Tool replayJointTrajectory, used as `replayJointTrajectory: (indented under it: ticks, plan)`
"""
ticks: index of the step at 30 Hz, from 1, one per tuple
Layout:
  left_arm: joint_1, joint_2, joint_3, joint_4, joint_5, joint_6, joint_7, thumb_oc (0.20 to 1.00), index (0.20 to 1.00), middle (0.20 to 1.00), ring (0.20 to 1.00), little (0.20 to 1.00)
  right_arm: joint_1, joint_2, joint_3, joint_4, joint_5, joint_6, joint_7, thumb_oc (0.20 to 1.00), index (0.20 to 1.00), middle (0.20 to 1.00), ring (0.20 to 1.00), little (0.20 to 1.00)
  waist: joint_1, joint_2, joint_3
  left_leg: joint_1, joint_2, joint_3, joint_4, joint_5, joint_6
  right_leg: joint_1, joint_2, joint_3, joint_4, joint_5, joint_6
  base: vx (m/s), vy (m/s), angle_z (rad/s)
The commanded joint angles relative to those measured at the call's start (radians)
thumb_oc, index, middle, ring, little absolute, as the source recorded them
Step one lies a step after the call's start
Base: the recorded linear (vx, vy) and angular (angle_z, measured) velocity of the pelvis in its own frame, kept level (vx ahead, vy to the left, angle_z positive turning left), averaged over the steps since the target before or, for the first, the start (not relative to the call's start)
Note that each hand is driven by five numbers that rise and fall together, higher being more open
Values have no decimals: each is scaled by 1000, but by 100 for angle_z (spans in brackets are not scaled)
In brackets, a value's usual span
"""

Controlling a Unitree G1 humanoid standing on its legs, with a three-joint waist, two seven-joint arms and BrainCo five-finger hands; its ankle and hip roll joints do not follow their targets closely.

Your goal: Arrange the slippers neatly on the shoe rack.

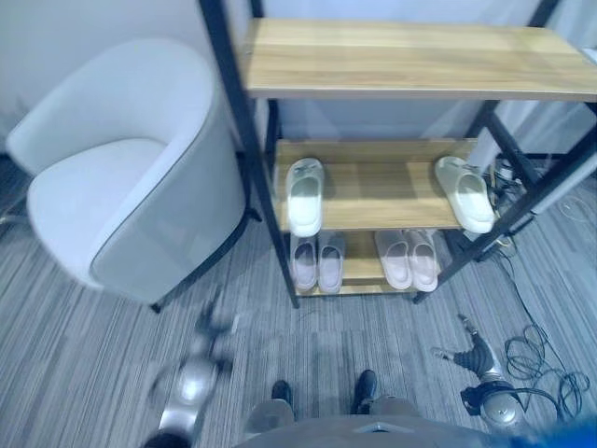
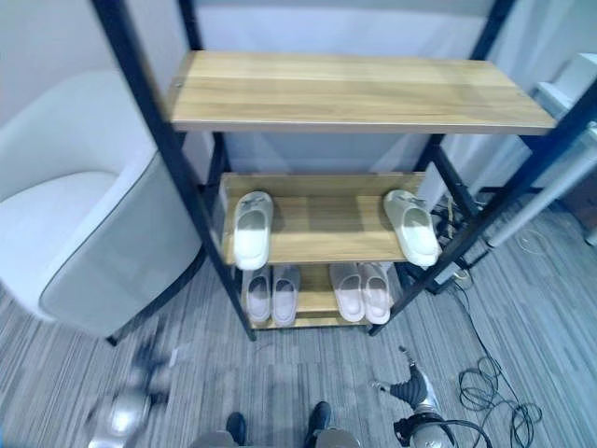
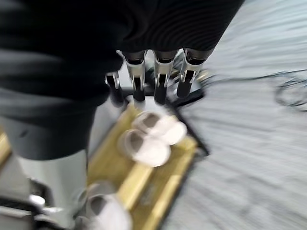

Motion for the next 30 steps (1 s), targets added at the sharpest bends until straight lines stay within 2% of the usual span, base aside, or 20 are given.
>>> replayJointTrajectory:
  ticks: [1,2,3,4,5,6,7,8,9,10,12,13,14,15,18,20,25,30]
  plan:
    - [136,-11,-67,311,171,10,-53,1000,1000,1000,1000,1000,-22,-33,-52,79,0,-14,-25,1000,1000,1000,1000,1000,-79,-35,-45,-32,-125,41,36,-46,16,99,-19,28,-232,88,75,-71,44,47]
    - [133,-14,-67,317,174,6,-50,1000,1000,1000,1000,1000,-23,-34,-52,80,0,-15,-26,1000,1000,1000,1000,1000,-79,-35,-47,-33,-126,42,32,-42,17,96,-20,29,-232,89,75,-82,106,30]
    - [109,-24,-47,491,216,29,-16,1000,1000,1000,1000,1000,-70,-43,-32,45,-37,-29,-31,1000,1000,1000,1000,1000,-90,-16,-50,-11,-155,21,-5,-42,28,79,-6,52,-232,102,73,-17,96,-6]
    - [49,-32,-62,447,214,55,-21,1000,1000,1000,1000,1000,-59,-57,-4,-3,-24,-21,-7,1000,1000,1000,1000,1000,-108,-5,-59,13,-166,29,-46,-40,27,67,2,59,-232,122,80,-11,114,-42]
    - [49,-31,-62,455,229,50,-24,1000,1000,1000,1000,1000,-62,-57,-2,11,-32,-18,-7,1000,1000,1000,1000,1000,-114,0,-59,24,-166,47,-61,-36,27,63,5,59,-223,127,84,-39,66,-28]
    - [188,-21,-29,319,185,31,-18,1000,1000,1000,1000,1000,-62,-52,-27,39,-20,-16,-35,1000,1000,1000,1000,1000,-85,5,-44,27,-170,41,-69,-26,29,53,-1,52,-205,133,93,-90,39,-27]
    - [272,-38,-80,283,219,0,-12,1000,1000,1000,1000,1000,-72,-26,-39,72,-23,-22,-56,1000,1000,1000,1000,1000,-80,5,-26,30,-166,36,-80,-18,35,37,-5,60,-171,130,94,-93,20,-7]
    - [274,-37,-80,280,219,1,-12,1000,1000,1000,1000,1000,-71,-25,-39,73,-24,-22,-57,1000,1000,1000,1000,1000,-79,5,-27,30,-167,37,-81,-17,35,35,-5,61,-169,129,94,-132,-21,17]
    - [279,-32,-93,274,233,6,-24,1000,1000,1000,1000,1000,-74,2,-32,92,-12,-24,-49,1000,1000,1000,1000,1000,-85,9,-2,33,-151,35,-88,-4,41,-6,-6,94,-115,126,100,-93,-56,37]
    - [278,-23,-96,266,238,9,-30,1000,1000,1000,1000,1000,-79,9,-33,100,-4,-24,-52,1000,1000,1000,1000,1000,-80,10,2,32,-144,34,-91,-4,45,-9,-15,107,-109,118,103,-115,-126,46]
    - [272,2,-125,229,265,8,-36,1000,1000,1000,1000,1000,-87,15,-34,88,-3,-22,-62,1000,1000,1000,1000,1000,-82,21,5,28,-121,29,-91,-11,53,-11,-65,140,-94,118,107,-36,-121,11]
    - [272,2,-125,229,265,8,-36,1000,1000,1000,1000,1000,-87,15,-34,88,-3,-22,-62,1000,1000,1000,1000,1000,-82,21,5,28,-121,29,-91,-11,53,-11,-65,140,-94,118,107,6,-184,-21]
    - [253,22,-149,196,283,9,-38,1000,1000,1000,1000,1000,-105,8,-27,83,4,-17,-59,1000,1000,1000,1000,1000,-67,16,-5,14,-112,22,-75,-28,57,33,-109,151,-108,120,122,13,-204,-5]
    - [247,28,-149,178,273,9,-41,1000,1000,1000,1000,1000,-110,5,-19,85,8,-15,-55,1000,1000,1000,1000,1000,-57,9,-9,4,-113,22,-60,-34,58,55,-116,146,-117,119,126,29,-247,-17]
    - [234,50,-181,102,270,6,-62,1000,1000,1000,1000,1000,-125,1,9,86,13,-7,-50,1000,1000,1000,1000,1000,-34,-7,-31,-3,-113,32,-44,-39,53,86,-101,122,-137,96,128,88,-157,-21]
    - [223,80,-201,30,283,-1,-76,1000,1000,1000,1000,1000,-125,-13,27,66,4,-7,-37,1000,1000,1000,1000,1000,-32,-12,-44,4,-107,35,-48,-35,45,104,-82,94,-169,94,126,128,-223,-1]
    - [173,97,-235,-52,302,-10,-66,1000,1000,1000,1000,1000,-134,-32,70,42,-15,-14,-24,1000,1000,1000,1000,1000,-34,-6,-52,10,-81,37,-89,-4,26,114,-52,53,-219,95,120,51,-124,1]
    - [145,114,-262,-152,267,-17,-87,1000,1000,1000,1000,1000,-132,-46,92,29,-26,-17,-13,1000,1000,1000,1000,1000,-39,-3,-66,25,-72,47,-120,12,19,122,-34,48,-232,85,114,58,-56,-6]
